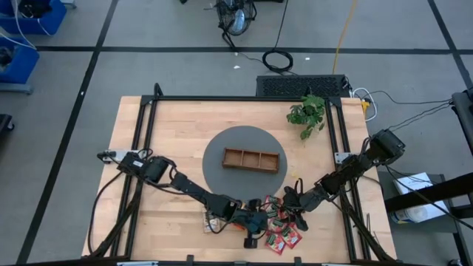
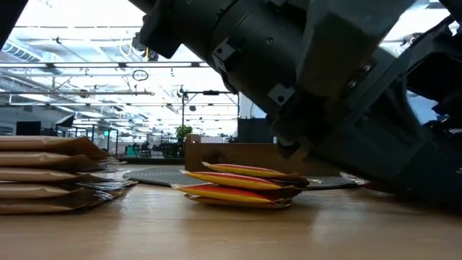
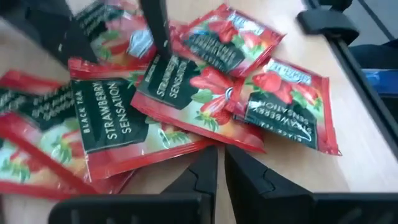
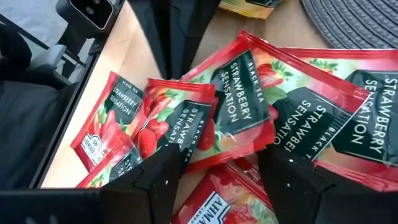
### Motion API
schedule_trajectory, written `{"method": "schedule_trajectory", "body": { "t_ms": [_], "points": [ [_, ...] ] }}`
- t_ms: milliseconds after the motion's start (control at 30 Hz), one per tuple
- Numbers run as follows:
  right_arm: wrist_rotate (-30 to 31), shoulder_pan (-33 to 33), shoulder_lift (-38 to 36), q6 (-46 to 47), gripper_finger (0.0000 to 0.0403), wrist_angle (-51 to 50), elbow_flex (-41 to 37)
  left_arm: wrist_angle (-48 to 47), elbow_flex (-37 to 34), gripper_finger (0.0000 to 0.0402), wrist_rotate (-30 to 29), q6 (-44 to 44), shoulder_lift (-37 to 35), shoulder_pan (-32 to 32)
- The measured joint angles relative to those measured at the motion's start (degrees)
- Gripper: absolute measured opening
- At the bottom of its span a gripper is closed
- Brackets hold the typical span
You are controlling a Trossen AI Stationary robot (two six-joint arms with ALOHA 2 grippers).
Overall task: Pick & Place Tea
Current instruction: Put the red tea bag into the right compartment of the wooden organizer
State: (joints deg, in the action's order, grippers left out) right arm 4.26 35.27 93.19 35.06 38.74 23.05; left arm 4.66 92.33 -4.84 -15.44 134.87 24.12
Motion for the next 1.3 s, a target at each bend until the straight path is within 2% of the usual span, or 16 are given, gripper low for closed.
{"method": "schedule_trajectory", "body": {
  "t_ms": [433,700,967,1100,1300],
  "points": [
    [3.0,-1.3,0.0,-3.5,0.0181,1.1,0.0,-0.1,0.0,0.0035,-1.2,1.3,0.0,-1.0],
    [-1.2,-1.3,0.0,-2.2,0.0124,-2.1,0.0,-0.2,0.0,0.0035,-1.3,1.3,0.0,-1.0],
    [-1.5,-1.3,-0.1,-5.9,0.0009,-3.0,0.0,-0.2,0.0,0.0035,-3.6,1.4,0.0,-1.0],
    [-0.1,-1.5,-2.2,-8.2,0.0002,-4.1,-0.1,-0.1,0.0,0.0035,-4.3,1.7,0.0,-1.0],
    [3.2,-1.5,-9.6,-11.7,0.0,-8.3,-0.1,-0.1,0.0,0.0035,-4.3,1.7,0.0,-1.0]
  ]
}}
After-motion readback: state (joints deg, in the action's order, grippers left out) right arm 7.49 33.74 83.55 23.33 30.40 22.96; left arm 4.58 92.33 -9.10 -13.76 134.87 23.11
